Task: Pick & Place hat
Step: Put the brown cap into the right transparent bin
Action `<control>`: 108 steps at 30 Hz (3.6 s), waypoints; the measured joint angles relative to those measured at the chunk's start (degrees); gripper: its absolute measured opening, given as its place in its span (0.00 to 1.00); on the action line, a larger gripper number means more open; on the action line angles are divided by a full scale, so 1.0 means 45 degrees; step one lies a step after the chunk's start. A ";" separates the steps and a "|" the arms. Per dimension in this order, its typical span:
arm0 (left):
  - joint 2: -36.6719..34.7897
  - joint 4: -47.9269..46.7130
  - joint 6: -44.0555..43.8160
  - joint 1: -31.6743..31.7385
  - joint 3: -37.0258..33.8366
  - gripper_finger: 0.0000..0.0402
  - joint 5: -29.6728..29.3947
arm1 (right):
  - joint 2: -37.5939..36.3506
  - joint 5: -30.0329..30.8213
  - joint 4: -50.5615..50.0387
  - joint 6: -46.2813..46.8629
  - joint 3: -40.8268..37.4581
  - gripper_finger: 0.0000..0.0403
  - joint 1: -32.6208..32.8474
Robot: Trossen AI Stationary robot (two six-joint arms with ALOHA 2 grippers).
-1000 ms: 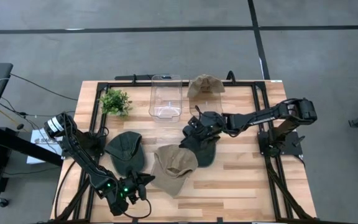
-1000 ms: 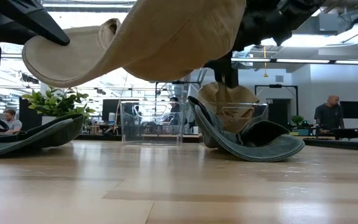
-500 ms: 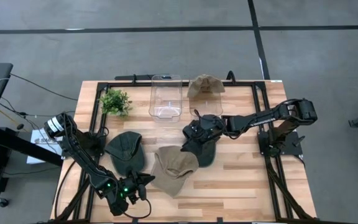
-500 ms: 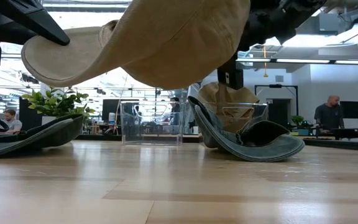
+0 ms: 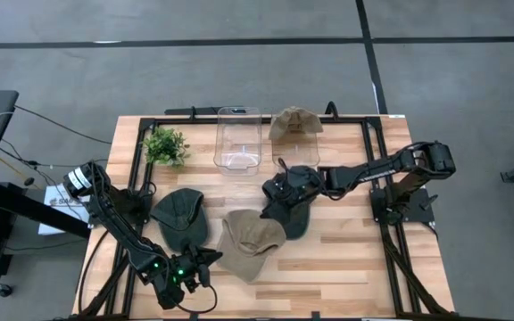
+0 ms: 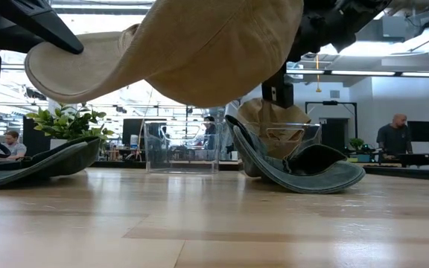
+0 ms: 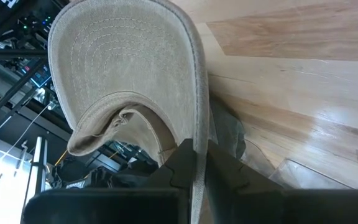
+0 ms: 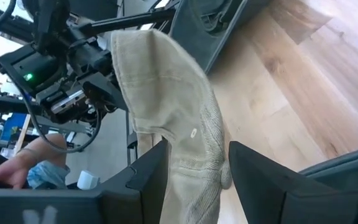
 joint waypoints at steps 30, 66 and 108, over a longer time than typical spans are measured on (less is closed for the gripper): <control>0.0000 0.0099 0.0002 0.0038 -0.0005 0.06 -0.0102 | -0.0010 0.0287 -0.0865 0.0000 -0.0002 0.37 0.0255; -0.0005 0.0704 -0.1279 0.0957 -0.0005 0.14 0.0283 | -0.0010 0.1163 -0.0869 -0.0323 -0.0002 0.03 0.0121; -0.0005 0.1873 -1.8811 0.1107 -0.0005 0.25 0.1967 | -0.4777 0.5472 -0.5799 -0.5990 0.2861 0.02 0.1877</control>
